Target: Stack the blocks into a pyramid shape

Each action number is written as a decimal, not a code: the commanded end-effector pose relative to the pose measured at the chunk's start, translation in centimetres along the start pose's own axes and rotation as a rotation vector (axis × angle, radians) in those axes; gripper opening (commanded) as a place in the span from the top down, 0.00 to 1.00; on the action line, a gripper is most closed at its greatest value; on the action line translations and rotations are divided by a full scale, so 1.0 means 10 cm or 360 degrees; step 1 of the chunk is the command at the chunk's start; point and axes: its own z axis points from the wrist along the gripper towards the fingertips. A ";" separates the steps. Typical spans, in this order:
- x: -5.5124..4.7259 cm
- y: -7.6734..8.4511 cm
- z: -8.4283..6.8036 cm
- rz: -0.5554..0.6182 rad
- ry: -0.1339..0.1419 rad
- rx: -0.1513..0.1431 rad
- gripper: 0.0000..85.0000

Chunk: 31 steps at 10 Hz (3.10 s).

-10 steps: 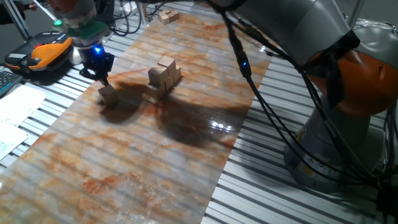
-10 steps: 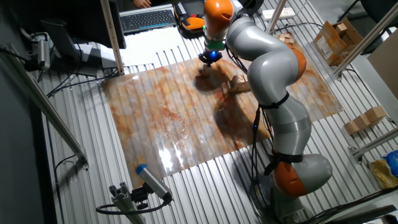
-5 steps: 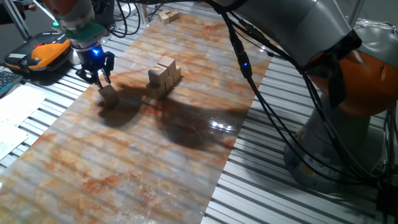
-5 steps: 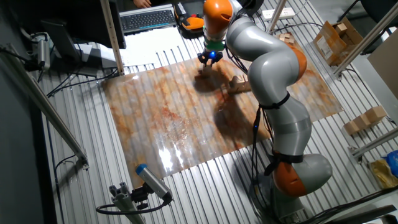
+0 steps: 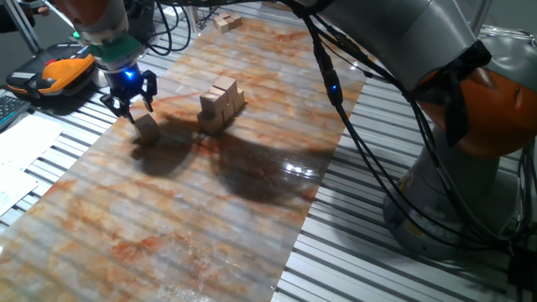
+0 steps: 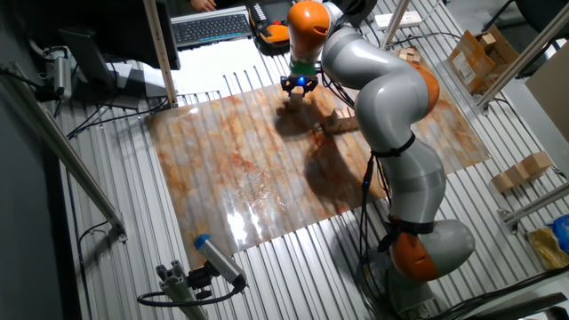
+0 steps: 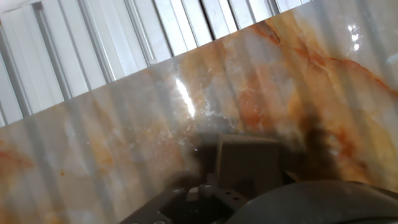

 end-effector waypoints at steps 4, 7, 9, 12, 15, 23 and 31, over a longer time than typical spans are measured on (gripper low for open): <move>-0.02 0.00 0.05 0.0084 -0.0009 0.0016 0.40; -0.05 -0.01 0.09 0.0111 -0.0006 0.0007 0.40; -0.05 -0.01 0.09 0.0130 0.0006 -0.0012 0.40; -0.05 -0.01 0.11 0.0143 0.0006 -0.0009 0.20; -0.07 -0.01 0.16 0.0140 0.0000 -0.0011 0.20; -0.11 -0.01 0.29 0.0143 -0.0002 -0.0011 0.20; -0.10 0.01 0.40 0.0147 0.0009 -0.0031 0.40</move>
